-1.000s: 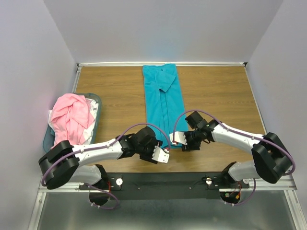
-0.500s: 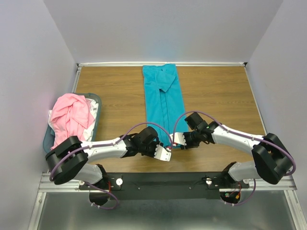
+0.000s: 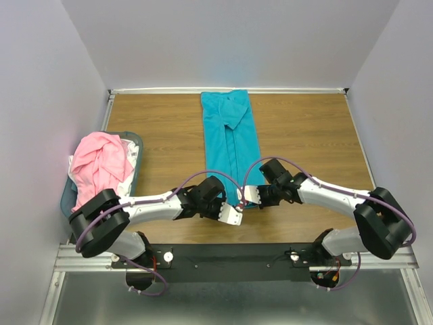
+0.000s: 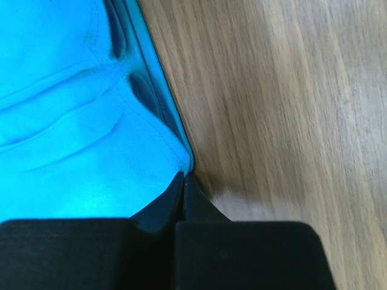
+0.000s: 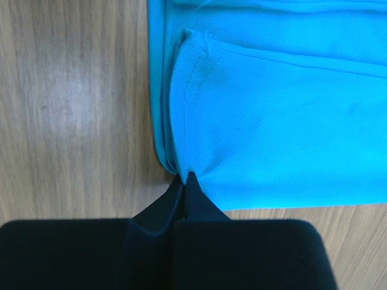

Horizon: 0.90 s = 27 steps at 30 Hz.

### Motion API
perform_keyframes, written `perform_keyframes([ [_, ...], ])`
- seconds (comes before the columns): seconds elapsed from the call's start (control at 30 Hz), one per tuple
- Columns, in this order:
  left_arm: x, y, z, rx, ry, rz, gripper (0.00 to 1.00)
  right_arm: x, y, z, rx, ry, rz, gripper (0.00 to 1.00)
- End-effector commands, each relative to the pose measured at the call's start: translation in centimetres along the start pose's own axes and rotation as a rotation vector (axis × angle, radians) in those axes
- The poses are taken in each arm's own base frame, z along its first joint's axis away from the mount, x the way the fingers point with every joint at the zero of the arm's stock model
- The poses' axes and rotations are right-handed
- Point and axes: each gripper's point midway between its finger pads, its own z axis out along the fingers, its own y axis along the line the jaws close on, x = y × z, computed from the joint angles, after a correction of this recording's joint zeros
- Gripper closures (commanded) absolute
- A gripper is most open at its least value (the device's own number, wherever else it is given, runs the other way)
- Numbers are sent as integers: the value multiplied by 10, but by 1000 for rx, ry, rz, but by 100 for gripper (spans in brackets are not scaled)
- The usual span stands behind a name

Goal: Fold and stack the t-shirts
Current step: Fold the tshirt

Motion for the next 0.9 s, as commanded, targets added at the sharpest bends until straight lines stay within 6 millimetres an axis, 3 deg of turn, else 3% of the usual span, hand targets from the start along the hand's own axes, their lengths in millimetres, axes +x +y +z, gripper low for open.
perform_keyframes([
  [0.0,1,-9,-12,46,8,-5,100,11,33,-3,-83,58,67,99],
  [0.17,-26,-11,-32,89,-71,7,100,-17,42,-19,-85,-7,105,99],
  [0.33,-44,-11,-46,111,-140,-14,100,-24,28,-34,-27,-7,134,100],
  [0.57,-33,49,-64,10,-138,-37,100,-27,-3,-43,40,4,89,99],
  [0.87,-13,113,-66,-94,-100,9,100,-13,-88,-56,125,7,81,99],
])
